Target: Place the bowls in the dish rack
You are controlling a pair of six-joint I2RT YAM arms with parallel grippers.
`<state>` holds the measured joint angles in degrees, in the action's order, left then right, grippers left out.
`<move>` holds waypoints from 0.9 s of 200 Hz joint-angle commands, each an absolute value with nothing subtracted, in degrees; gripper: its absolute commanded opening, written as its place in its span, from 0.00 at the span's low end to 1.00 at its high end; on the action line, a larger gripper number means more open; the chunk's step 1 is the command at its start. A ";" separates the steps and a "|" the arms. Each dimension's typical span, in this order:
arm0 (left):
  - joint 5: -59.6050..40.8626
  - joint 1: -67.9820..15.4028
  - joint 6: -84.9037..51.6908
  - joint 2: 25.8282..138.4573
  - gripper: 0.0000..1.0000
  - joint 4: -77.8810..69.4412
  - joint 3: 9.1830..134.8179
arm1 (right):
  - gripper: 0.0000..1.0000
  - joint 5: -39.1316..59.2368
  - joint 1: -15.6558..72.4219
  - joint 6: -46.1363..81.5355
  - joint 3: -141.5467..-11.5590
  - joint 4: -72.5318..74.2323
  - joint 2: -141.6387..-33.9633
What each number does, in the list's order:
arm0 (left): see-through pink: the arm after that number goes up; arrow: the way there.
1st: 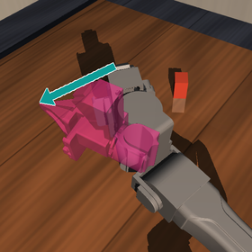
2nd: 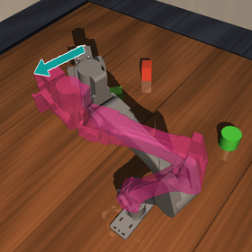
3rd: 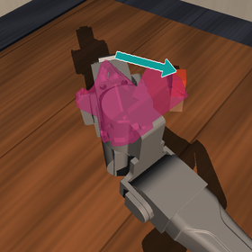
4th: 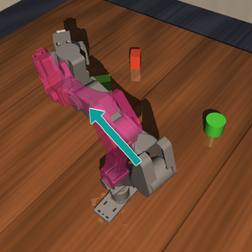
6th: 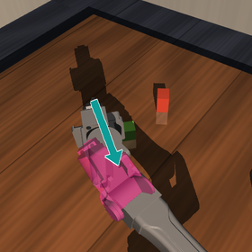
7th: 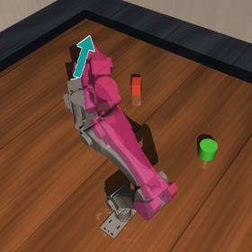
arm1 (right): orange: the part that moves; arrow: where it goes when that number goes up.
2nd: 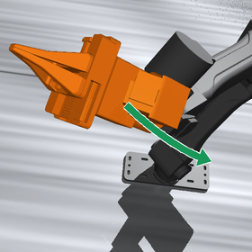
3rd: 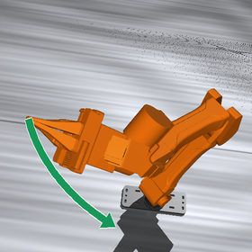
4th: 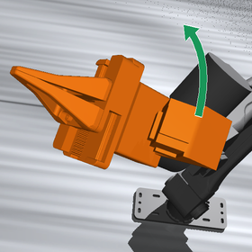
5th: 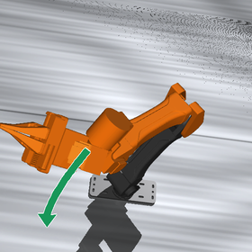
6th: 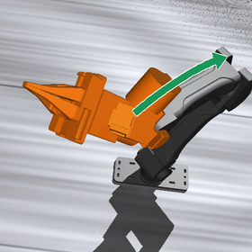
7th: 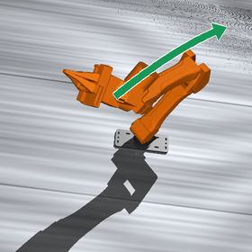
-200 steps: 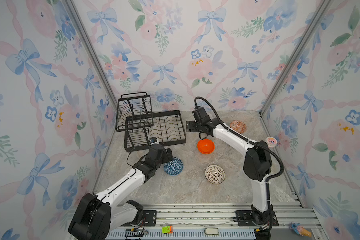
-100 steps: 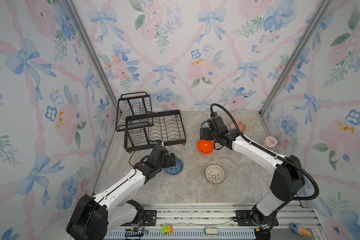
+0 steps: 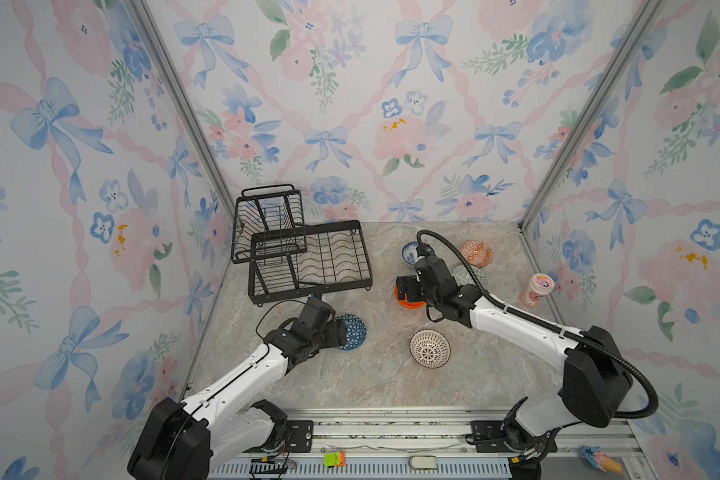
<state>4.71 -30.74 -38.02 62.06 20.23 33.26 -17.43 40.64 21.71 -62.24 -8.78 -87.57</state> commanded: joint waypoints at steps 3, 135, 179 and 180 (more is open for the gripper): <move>5.33 -31.11 -38.27 64.72 0.77 21.51 33.22 | 0.97 -18.14 42.23 18.20 -58.95 1.72 -87.83; 7.88 -31.25 -33.87 73.70 0.29 22.74 37.34 | 0.97 -26.16 45.27 18.72 -51.94 9.75 -85.76; 7.64 -31.11 -32.93 74.07 0.26 23.03 37.71 | 0.97 -26.71 45.39 19.16 -52.28 9.07 -86.31; 7.64 -31.11 -32.94 74.08 0.26 23.03 37.75 | 0.97 -26.76 45.41 19.16 -52.29 9.02 -86.31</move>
